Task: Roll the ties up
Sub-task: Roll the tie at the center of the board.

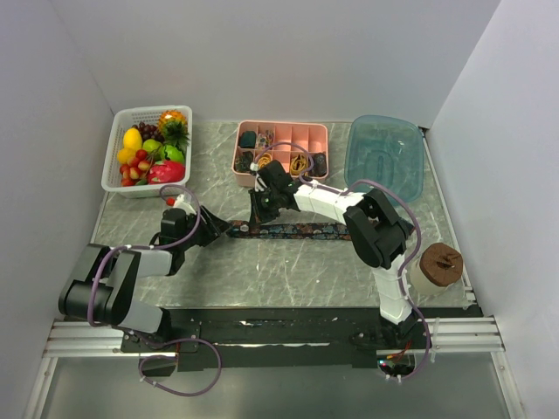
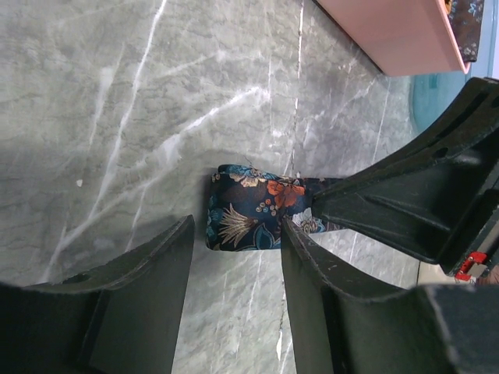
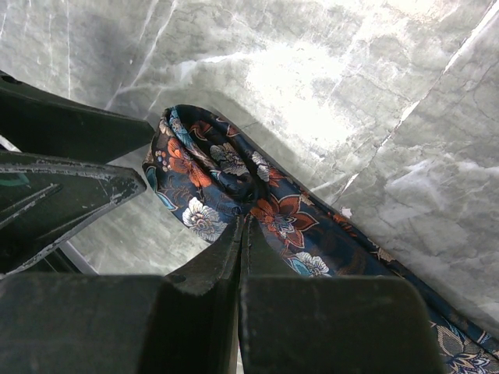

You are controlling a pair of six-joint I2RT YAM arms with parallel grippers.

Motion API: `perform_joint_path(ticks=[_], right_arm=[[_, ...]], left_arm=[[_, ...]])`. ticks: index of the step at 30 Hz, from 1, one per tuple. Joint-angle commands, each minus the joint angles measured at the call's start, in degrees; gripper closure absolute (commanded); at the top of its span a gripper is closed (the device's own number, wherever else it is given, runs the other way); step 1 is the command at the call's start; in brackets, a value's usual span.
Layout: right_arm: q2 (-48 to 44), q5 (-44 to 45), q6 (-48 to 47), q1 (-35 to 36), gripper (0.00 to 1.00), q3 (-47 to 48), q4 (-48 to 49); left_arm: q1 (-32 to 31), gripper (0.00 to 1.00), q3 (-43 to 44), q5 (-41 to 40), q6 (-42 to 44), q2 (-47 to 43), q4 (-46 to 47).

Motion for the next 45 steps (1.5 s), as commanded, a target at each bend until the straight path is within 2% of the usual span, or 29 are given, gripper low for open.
perform_joint_path(ticks=[1, 9, 21, 45], right_arm=[[-3.3, 0.6, -0.5, 0.6, 1.00, 1.9, 0.4], [-3.8, 0.8, -0.7, 1.0, 1.00, 2.6, -0.2], [-6.8, 1.8, -1.3, 1.5, 1.00, 2.6, -0.9], [2.2, 4.8, -2.1, 2.7, 1.00, 5.5, -3.0]], left_arm=[[0.2, 0.46, 0.0, -1.7, 0.7, -0.4, 1.7], [0.2, 0.48, -0.4, -0.1, -0.4, 3.1, 5.7], [0.2, 0.48, -0.3, 0.0, -0.5, 4.7, 6.7], [0.2, 0.46, 0.2, 0.9, -0.5, 4.7, 7.7]])
